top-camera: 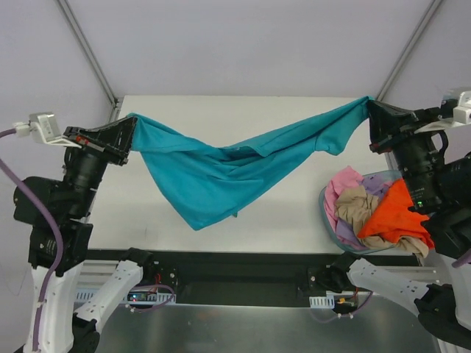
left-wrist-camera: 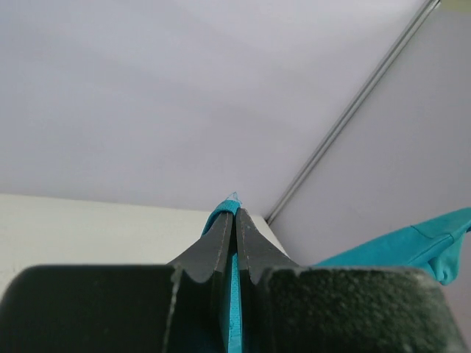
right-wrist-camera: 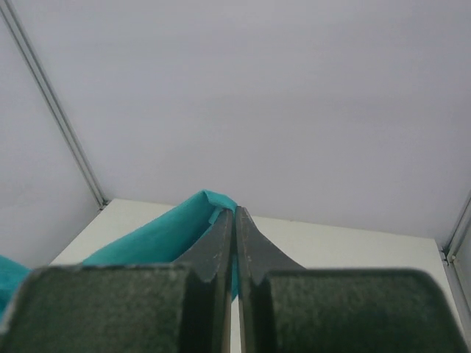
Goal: Fold and stack the t-shirts
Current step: Flatten the tshirt out
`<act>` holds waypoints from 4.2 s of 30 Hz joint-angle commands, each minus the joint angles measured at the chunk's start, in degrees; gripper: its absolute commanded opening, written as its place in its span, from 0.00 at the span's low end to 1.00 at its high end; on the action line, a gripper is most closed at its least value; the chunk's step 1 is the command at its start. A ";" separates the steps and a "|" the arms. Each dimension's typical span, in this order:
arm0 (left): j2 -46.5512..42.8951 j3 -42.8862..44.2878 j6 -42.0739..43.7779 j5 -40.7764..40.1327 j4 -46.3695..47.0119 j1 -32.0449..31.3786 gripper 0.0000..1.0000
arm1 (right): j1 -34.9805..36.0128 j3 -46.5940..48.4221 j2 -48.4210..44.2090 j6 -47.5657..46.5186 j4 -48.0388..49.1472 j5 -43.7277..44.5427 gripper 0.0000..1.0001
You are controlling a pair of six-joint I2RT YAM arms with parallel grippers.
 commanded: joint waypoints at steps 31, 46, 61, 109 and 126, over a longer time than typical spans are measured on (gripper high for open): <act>28.77 -30.68 -13.13 2.46 -12.92 -1.17 0.84 | -17.23 -26.29 35.21 22.73 -11.41 -18.84 0.01; 39.21 -29.83 -13.05 2.18 -10.64 -3.56 0.49 | -17.50 -26.91 35.65 21.67 -11.49 -19.37 0.01; 40.98 -31.05 -9.97 4.47 -10.11 -4.62 0.00 | -18.29 -26.99 35.74 21.23 -11.58 -19.11 0.01; 56.89 73.02 2.42 6.06 -13.98 16.56 0.00 | -23.47 37.09 37.59 6.38 17.59 -9.95 0.01; 15.34 -23.19 -8.97 -8.18 -12.92 18.32 0.16 | -11.36 -44.21 3.65 32.56 -4.26 -15.26 0.11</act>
